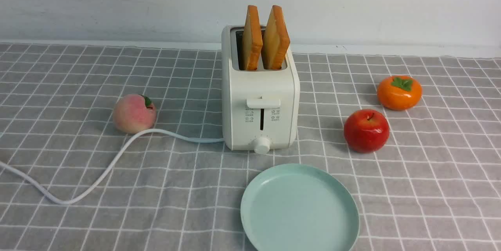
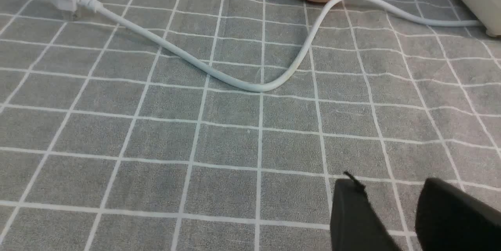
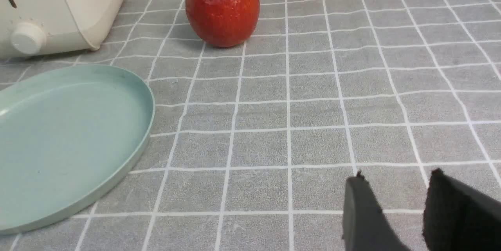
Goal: Take toasted bread from bread machine on grey coffee table place on plate.
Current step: 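Grasp the toast slice in the toaster and pull it up out of the slot with the right gripper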
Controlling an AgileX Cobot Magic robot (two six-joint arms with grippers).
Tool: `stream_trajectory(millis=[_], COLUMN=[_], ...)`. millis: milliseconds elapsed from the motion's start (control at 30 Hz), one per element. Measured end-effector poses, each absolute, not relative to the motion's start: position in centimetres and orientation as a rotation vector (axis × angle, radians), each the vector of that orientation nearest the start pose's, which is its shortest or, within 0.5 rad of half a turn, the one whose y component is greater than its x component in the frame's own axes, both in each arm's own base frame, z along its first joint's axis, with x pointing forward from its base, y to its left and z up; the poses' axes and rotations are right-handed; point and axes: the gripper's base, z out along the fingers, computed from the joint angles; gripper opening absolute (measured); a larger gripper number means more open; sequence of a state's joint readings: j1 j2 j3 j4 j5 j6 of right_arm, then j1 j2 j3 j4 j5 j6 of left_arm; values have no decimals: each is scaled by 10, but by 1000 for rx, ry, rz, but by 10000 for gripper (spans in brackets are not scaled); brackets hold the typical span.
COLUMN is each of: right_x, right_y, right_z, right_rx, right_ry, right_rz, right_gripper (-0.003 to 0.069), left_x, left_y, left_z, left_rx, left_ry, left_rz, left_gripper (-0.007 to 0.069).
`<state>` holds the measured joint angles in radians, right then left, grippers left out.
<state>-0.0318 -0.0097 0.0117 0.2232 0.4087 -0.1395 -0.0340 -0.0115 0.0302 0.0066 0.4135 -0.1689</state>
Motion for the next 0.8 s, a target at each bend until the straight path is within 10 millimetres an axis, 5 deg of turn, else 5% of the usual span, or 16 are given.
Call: stream_trajectory(millis=[800], right_x=[52], right_y=[5], right_z=[174], right_rx=[16], right_ry=[1884], right_rz=[80], right_gripper=[240], left_x=[52], left_y=[-3], left_z=[169], left_rx=[-139], left_ry=[1881], left_rz=[-161], left_gripper=[238])
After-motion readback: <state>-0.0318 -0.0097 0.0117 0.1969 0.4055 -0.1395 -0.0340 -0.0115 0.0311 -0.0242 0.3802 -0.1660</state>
